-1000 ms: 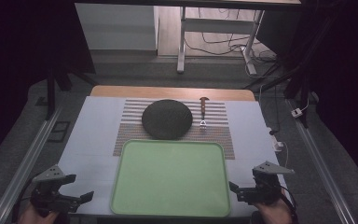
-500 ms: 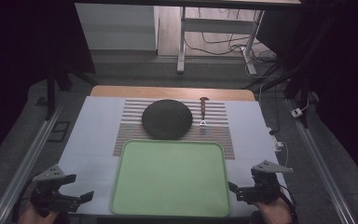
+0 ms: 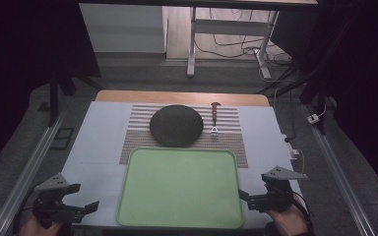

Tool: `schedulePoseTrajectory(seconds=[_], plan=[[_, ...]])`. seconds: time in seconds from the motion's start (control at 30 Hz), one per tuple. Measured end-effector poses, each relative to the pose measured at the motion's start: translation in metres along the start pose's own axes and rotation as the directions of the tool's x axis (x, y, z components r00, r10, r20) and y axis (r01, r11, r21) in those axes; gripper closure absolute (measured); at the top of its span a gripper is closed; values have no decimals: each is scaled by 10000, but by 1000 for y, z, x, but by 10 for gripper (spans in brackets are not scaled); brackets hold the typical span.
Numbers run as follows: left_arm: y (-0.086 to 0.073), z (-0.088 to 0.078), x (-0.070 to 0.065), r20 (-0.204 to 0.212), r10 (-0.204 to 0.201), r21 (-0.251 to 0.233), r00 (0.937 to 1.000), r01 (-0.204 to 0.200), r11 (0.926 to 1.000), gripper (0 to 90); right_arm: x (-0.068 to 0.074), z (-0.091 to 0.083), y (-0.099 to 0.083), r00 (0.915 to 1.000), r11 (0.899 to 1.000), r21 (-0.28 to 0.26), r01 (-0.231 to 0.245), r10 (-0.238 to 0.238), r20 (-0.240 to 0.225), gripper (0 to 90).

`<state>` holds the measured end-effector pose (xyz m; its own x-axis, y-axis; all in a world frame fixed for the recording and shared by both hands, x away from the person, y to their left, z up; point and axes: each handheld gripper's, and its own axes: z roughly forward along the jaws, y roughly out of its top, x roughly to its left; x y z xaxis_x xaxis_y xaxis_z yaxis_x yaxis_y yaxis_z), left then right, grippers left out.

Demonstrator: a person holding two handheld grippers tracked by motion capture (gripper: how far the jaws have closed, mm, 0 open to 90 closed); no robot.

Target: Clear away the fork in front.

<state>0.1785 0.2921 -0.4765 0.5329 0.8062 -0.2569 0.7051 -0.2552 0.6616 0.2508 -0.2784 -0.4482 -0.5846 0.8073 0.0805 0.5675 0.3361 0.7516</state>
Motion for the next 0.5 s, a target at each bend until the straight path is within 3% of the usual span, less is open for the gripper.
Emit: schedulePoseTrajectory(seconds=[0.5], plan=[[0,0,0,7,-23,26,10000,23,10000,13,1,9,11,9997,9996,-204,192,-196,-171,0]])
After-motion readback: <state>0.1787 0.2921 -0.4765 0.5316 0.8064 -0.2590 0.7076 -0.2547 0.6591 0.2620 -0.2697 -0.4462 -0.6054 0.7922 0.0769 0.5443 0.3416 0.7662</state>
